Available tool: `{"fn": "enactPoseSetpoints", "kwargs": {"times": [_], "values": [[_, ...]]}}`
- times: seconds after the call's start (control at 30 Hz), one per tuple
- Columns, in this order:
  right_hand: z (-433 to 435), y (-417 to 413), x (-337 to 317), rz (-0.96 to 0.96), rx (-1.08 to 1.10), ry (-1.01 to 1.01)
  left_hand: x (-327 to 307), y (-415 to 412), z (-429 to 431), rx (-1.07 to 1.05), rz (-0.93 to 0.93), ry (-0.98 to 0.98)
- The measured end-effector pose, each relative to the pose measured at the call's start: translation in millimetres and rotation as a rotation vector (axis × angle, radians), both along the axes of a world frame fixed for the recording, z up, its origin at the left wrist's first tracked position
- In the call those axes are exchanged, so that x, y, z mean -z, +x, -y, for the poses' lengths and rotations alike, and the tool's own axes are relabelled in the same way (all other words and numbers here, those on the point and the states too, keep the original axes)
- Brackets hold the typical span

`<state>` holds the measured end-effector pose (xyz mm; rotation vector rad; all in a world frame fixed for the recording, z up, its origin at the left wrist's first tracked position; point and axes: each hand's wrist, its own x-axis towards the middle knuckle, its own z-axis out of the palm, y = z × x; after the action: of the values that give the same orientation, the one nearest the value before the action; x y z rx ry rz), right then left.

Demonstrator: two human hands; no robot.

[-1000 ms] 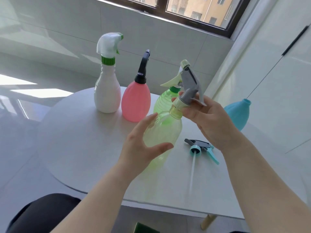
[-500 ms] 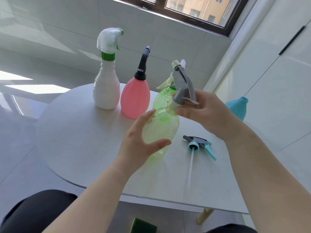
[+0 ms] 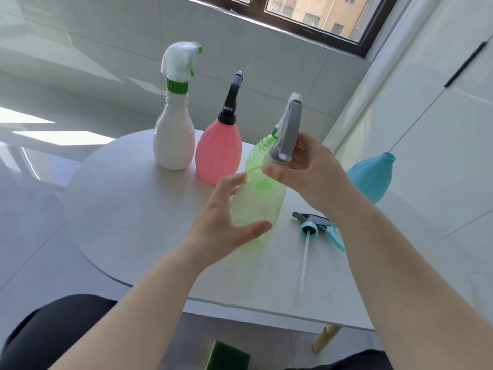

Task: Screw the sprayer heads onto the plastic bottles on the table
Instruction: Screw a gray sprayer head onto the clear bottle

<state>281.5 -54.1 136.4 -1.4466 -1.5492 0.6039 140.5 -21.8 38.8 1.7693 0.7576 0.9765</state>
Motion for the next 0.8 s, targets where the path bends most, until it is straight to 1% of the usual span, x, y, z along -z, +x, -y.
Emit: {"fn": "enactPoseSetpoints", "kwargs": {"times": [0.07, 0.13, 0.23, 0.33, 0.43, 0.53, 0.6, 0.67, 0.77, 0.8], "values": [[1.5, 5.1, -1.4, -0.028, -0.041, -0.027, -0.5, -4.1, -3.7, -0.006, -0.036, 0.029], [3.8, 9.5, -3.6, -0.014, -0.097, -0.076, -1.2, -4.8, -7.1, -0.023, -0.052, 0.053], [5.7, 12.6, -5.2, -0.010, -0.142, -0.132, -5.2, -0.8, -12.5, 0.076, -0.100, 0.066], [5.1, 14.9, -6.5, -0.020, -0.108, -0.130, -8.8, 3.1, -18.1, 0.152, -0.137, 0.001], [3.5, 13.0, -1.2, 0.012, -0.014, -0.068, -9.2, 10.4, -11.5, 0.039, -0.096, -0.014], [3.0, 5.7, 11.4, 0.021, 0.122, 0.046, -5.7, 21.0, 5.3, -0.199, -0.164, 0.091], [2.5, 1.8, 15.2, 0.000, 0.155, 0.079, -3.7, 23.3, 8.8, -0.250, -0.199, 0.160], [1.2, 1.1, 13.8, -0.030, 0.152, 0.060, -3.9, 19.6, 2.0, -0.157, -0.177, 0.129], [1.0, 2.5, 10.3, -0.133, 0.042, 0.017, -5.0, 9.4, -14.1, 0.106, -0.114, -0.048], [1.1, 2.8, 10.2, -0.172, 0.003, 0.004, -4.7, 8.1, -16.8, 0.159, -0.107, -0.071]]}}
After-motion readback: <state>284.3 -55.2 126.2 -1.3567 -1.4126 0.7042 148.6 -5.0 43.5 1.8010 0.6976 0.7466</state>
